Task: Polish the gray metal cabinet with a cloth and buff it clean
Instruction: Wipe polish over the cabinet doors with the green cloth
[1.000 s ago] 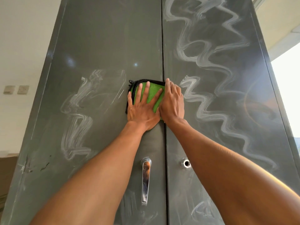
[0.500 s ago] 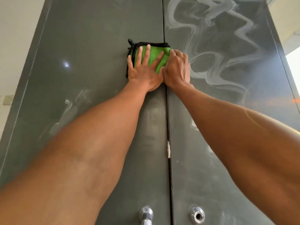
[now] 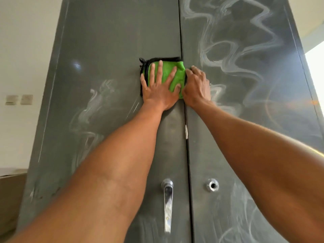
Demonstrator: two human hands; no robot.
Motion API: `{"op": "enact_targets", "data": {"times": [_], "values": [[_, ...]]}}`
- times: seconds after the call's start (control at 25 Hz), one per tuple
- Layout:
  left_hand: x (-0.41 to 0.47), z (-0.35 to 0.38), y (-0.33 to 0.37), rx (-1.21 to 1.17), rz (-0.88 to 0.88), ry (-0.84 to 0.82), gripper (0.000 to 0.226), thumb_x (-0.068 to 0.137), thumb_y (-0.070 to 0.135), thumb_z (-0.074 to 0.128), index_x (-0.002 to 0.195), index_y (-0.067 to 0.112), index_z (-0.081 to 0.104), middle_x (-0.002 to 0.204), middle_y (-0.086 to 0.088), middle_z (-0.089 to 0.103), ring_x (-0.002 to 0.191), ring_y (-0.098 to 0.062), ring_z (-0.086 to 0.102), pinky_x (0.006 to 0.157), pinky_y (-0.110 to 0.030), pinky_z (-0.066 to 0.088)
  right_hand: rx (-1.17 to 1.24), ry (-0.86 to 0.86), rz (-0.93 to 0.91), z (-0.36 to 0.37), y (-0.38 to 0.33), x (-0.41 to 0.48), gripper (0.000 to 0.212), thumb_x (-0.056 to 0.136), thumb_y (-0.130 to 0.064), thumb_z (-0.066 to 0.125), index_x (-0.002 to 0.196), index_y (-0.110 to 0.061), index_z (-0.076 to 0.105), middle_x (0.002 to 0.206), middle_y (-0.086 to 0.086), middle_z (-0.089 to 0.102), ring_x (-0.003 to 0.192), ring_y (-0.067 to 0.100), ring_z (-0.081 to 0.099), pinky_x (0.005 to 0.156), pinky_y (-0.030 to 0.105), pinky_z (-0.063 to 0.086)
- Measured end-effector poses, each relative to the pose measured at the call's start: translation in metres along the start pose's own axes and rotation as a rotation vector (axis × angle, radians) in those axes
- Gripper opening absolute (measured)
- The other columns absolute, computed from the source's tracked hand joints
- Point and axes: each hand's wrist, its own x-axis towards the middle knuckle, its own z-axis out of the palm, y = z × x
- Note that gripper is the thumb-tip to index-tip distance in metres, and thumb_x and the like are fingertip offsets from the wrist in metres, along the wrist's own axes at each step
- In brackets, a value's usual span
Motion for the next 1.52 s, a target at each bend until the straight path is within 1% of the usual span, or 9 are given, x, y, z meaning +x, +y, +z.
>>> {"op": "enact_targets", "data": {"times": [0.12, 0.28, 0.4, 0.56, 0.76, 1.0, 1.24, 1.36, 1.52], "values": [[-0.073, 0.022, -0.006, 0.001, -0.002, -0.019, 0.065, 0.103, 0.06, 0.019, 0.16, 0.047, -0.01, 0.168, -0.003, -0.028, 0.154, -0.027, -0.028, 0.122, -0.063, -0.011, -0.014, -0.063, 0.003, -0.003, -0.011, -0.057, 0.036, 0.094, -0.017, 0.051, 0.13, -0.015, 0.057, 0.132, 0.009, 0.052, 0.129, 0.034, 0.045, 0.1, 0.045, 0.043], [-0.15, 0.05, -0.023, 0.019, -0.001, -0.005, 0.066, 0.1, 0.063, 0.014, 0.159, 0.048, -0.011, 0.169, -0.002, -0.027, 0.155, -0.026, -0.025, 0.123, -0.063, -0.005, 0.009, -0.165, 0.058, -0.001, -0.031, -0.108, 0.049, 0.093, -0.012, 0.048, 0.141, -0.018, 0.05, 0.148, 0.011, 0.044, 0.141, 0.032, 0.036, 0.107, 0.045, 0.039], [-0.196, 0.061, -0.035, 0.017, -0.006, -0.015, 0.069, 0.095, 0.066, 0.006, 0.159, 0.048, -0.012, 0.169, -0.002, -0.025, 0.155, -0.026, -0.024, 0.123, -0.063, -0.004, 0.005, -0.21, 0.041, 0.003, -0.045, -0.136, 0.049, 0.093, -0.019, 0.053, 0.141, -0.017, 0.049, 0.15, 0.013, 0.041, 0.144, 0.03, 0.03, 0.111, 0.044, 0.035], [-0.231, 0.074, -0.047, 0.018, -0.016, -0.008, 0.069, 0.096, 0.068, 0.009, 0.16, 0.047, -0.01, 0.169, -0.002, -0.025, 0.155, -0.026, -0.025, 0.124, -0.062, -0.006, -0.027, -0.221, 0.037, 0.012, -0.055, -0.164, 0.053, 0.092, -0.021, 0.058, 0.144, -0.016, 0.046, 0.161, 0.017, 0.025, 0.15, 0.032, 0.021, 0.119, 0.042, 0.023], [-0.213, 0.069, -0.052, 0.018, 0.023, 0.022, 0.073, 0.091, 0.069, 0.008, 0.16, 0.049, -0.005, 0.17, -0.001, -0.021, 0.156, -0.025, -0.021, 0.124, -0.062, -0.004, -0.02, -0.181, 0.041, 0.02, -0.057, -0.159, 0.052, 0.099, -0.022, 0.051, 0.149, -0.015, 0.042, 0.164, 0.017, 0.023, 0.152, 0.03, 0.018, 0.119, 0.042, 0.022], [-0.106, 0.033, -0.079, 0.015, -0.019, 0.069, 0.068, 0.099, 0.07, 0.021, 0.159, 0.051, -0.004, 0.17, -0.001, -0.021, 0.157, -0.026, -0.02, 0.124, -0.062, -0.005, -0.058, -0.064, -0.024, 0.03, -0.058, -0.112, 0.051, 0.097, -0.022, 0.05, 0.147, -0.011, 0.046, 0.159, 0.013, 0.034, 0.148, 0.029, 0.027, 0.114, 0.041, 0.027], [-0.031, 0.003, -0.101, 0.032, 0.037, 0.093, 0.069, 0.098, 0.073, 0.02, 0.159, 0.052, -0.005, 0.171, 0.0, -0.017, 0.157, -0.025, -0.017, 0.124, -0.062, -0.004, -0.064, 0.067, 0.066, 0.054, -0.085, -0.066, 0.044, 0.102, -0.025, 0.044, 0.146, -0.016, 0.048, 0.16, 0.013, 0.033, 0.149, 0.029, 0.025, 0.117, 0.041, 0.021], [-0.025, -0.002, -0.107, 0.022, 0.037, 0.084, 0.069, 0.099, 0.073, 0.022, 0.159, 0.052, -0.003, 0.171, 0.0, -0.016, 0.157, -0.026, -0.017, 0.124, -0.061, -0.005, -0.065, 0.089, 0.127, 0.063, -0.099, -0.061, 0.045, 0.105, -0.029, 0.04, 0.148, -0.017, 0.045, 0.161, 0.013, 0.031, 0.15, 0.03, 0.023, 0.118, 0.043, 0.02], [-0.06, 0.005, -0.115, -0.007, 0.026, 0.074, 0.069, 0.099, 0.07, 0.024, 0.16, 0.049, -0.003, 0.171, -0.002, -0.018, 0.157, -0.027, -0.018, 0.124, -0.061, -0.006, -0.104, 0.057, 0.09, 0.065, -0.103, -0.091, 0.048, 0.106, -0.031, 0.038, 0.153, -0.019, 0.04, 0.164, 0.016, 0.027, 0.152, 0.031, 0.02, 0.12, 0.044, 0.019]]}}
